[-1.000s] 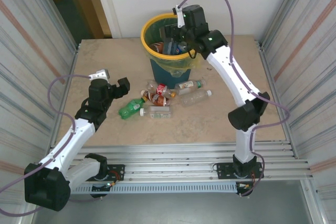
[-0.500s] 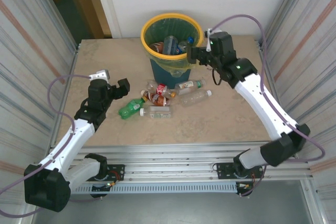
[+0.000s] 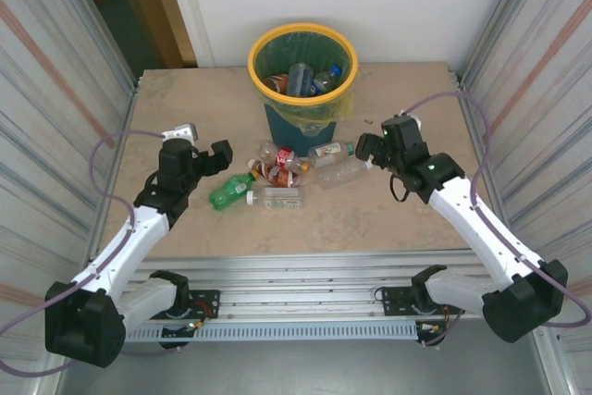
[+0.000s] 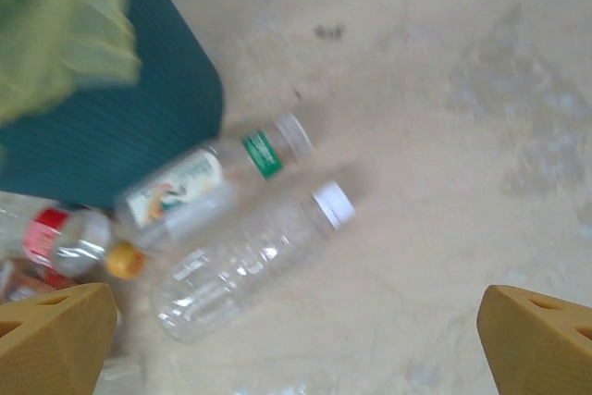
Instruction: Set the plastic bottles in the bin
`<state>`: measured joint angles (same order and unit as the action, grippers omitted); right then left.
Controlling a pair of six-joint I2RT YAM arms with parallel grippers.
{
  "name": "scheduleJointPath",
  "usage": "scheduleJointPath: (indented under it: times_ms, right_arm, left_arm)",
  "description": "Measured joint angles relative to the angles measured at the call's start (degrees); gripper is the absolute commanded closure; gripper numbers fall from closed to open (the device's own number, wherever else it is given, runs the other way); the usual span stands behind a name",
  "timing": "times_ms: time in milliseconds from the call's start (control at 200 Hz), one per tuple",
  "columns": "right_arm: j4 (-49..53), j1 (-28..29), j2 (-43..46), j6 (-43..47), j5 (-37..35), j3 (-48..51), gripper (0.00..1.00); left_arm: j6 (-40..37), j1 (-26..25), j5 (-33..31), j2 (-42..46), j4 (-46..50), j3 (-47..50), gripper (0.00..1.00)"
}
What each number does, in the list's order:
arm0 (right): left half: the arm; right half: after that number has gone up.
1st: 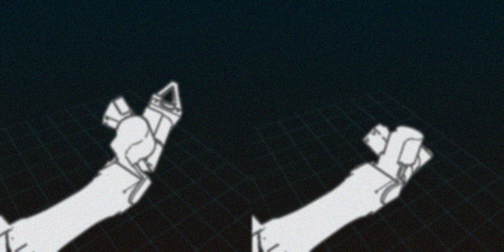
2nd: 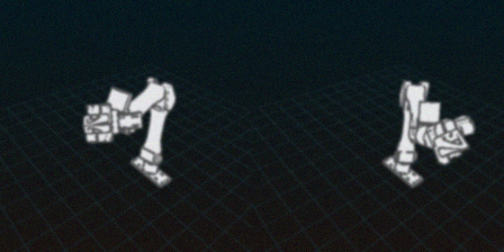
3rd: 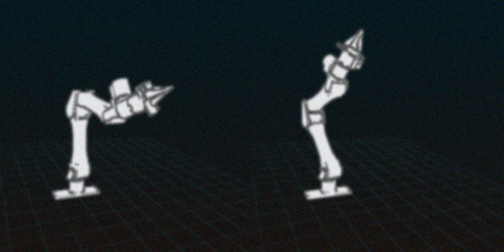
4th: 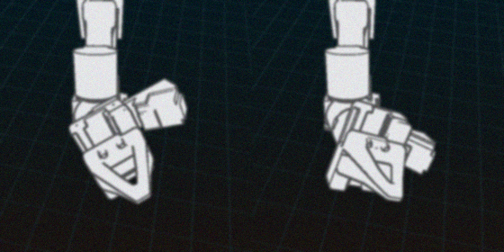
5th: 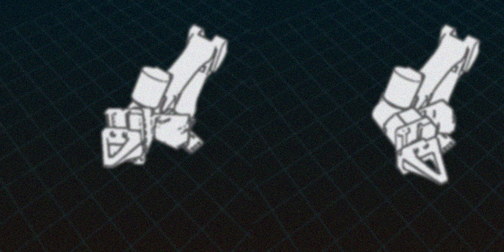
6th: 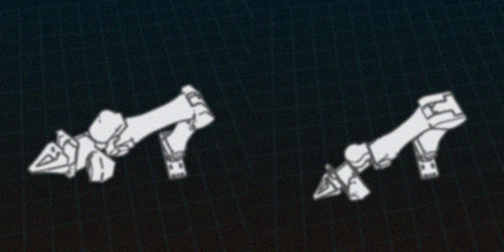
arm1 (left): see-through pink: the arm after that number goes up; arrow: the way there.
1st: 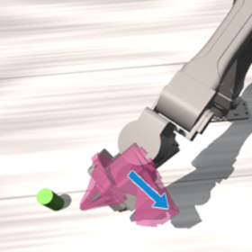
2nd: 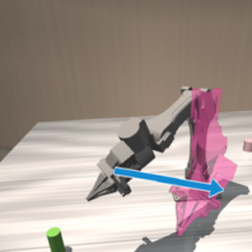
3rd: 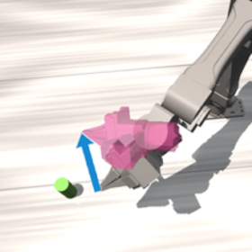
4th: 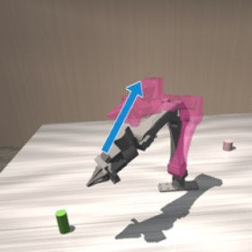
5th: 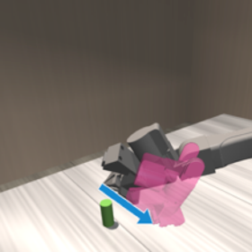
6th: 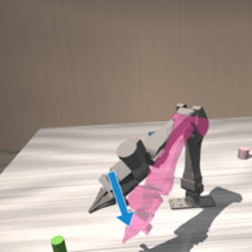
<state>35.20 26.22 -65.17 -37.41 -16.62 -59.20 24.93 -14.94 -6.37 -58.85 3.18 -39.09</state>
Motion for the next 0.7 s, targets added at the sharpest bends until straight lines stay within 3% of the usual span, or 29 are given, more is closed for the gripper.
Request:
scheduleJointPath:
  times_ms: [260, 696]
  right_arm:
    - [-2.7, 1.1, -2.9, -9.2, 2.3, 8.1, 0.02]
    - [-8.7, 6.5, -16.4, -16.6, 3.4, 6.3, 0.02]
  left_arm:
    - [0.9, 0.0, 0.5, -0.5, 0.0, 0.0, 0.01]
    - [1.1, 0.0, 0.9, -2.4, -0.3, 0.0, 0.01]
